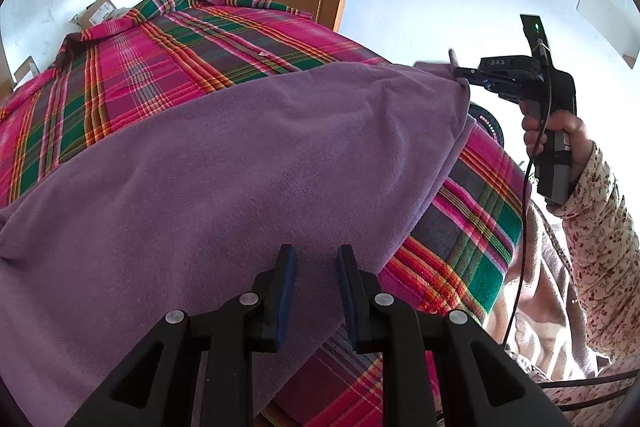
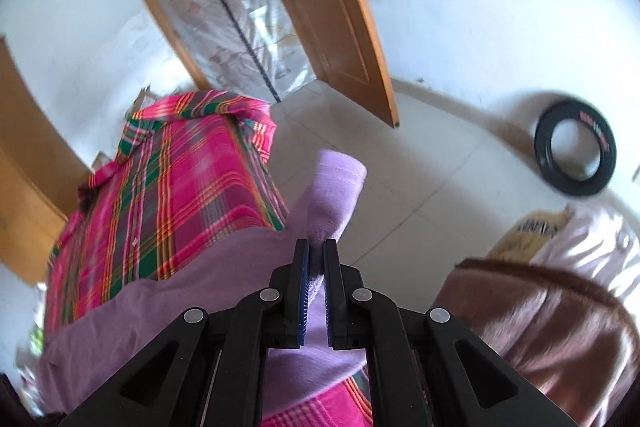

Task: Fold clothes

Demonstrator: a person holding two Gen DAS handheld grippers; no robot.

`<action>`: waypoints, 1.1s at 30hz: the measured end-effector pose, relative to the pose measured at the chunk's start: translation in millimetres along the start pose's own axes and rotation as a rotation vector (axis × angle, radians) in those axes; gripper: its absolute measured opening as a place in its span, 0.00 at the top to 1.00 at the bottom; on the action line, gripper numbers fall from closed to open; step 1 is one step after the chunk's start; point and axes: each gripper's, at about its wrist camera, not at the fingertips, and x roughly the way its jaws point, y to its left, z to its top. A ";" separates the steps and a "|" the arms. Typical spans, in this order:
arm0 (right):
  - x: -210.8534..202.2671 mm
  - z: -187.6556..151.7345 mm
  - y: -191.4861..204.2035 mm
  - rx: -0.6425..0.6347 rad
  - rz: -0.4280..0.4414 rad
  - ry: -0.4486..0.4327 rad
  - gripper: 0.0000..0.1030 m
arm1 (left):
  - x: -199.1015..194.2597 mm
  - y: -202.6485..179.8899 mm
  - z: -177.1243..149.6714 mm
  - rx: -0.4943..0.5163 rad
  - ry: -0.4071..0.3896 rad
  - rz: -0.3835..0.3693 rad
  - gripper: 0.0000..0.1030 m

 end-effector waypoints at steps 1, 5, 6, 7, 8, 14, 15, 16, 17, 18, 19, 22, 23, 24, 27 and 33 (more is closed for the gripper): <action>-0.2 -2.4 -6.3 0.026 0.007 0.001 0.93 | -0.4 0.2 -0.1 -0.002 0.000 0.000 0.79; -2.1 -7.4 -20.3 0.088 0.000 -0.019 0.97 | 0.1 3.4 1.3 -0.015 0.003 -0.007 0.79; -2.4 -8.1 -22.4 0.098 -0.003 -0.026 0.97 | 0.8 3.4 1.6 -0.016 0.003 -0.008 0.79; -2.4 -7.9 -23.7 0.103 0.001 -0.022 0.97 | 1.6 3.4 2.0 -0.017 0.004 -0.008 0.79; -2.3 -7.6 -25.1 0.109 0.006 -0.019 0.97 | 1.7 3.2 2.0 -0.017 0.004 -0.008 0.79; -2.4 -15.8 -33.0 0.151 0.002 -0.012 0.97 | 1.0 4.7 1.6 -0.027 0.002 -0.016 0.79; -4.2 -16.8 -34.4 0.164 0.006 -0.019 0.97 | 1.1 4.5 2.0 -0.026 0.001 -0.016 0.79; -6.0 -17.9 -35.9 0.177 0.010 -0.027 0.97 | 1.2 4.4 2.3 -0.026 0.001 -0.015 0.79; -7.6 -18.7 -37.0 0.187 0.013 -0.034 0.97 | 1.3 4.2 2.7 -0.025 0.001 -0.015 0.79; -8.4 -17.8 -35.6 0.179 0.008 -0.037 0.97 | 1.2 3.8 2.9 -0.023 0.000 -0.014 0.79; -10.3 -15.7 -33.9 0.176 0.006 -0.043 0.97 | 1.5 2.8 2.9 -0.019 0.000 -0.015 0.79; -20.1 -9.0 -28.9 0.173 0.019 -0.073 0.97 | 2.8 -3.1 3.5 0.005 0.000 -0.015 0.80; -25.1 -6.9 -26.6 0.167 0.025 -0.085 0.97 | 2.8 -4.8 3.4 0.012 -0.001 -0.017 0.80; -27.6 -5.4 -25.6 0.162 0.025 -0.092 0.97 | 3.0 -6.3 3.2 0.018 -0.001 -0.019 0.80; -35.5 -6.0 -25.4 0.161 0.018 -0.115 0.97 | 4.6 -7.4 2.6 0.022 0.001 -0.021 0.88; -7.6 -19.7 -40.7 0.202 -0.031 -0.026 0.97 | 5.8 -2.0 2.2 -0.009 0.006 -0.042 0.89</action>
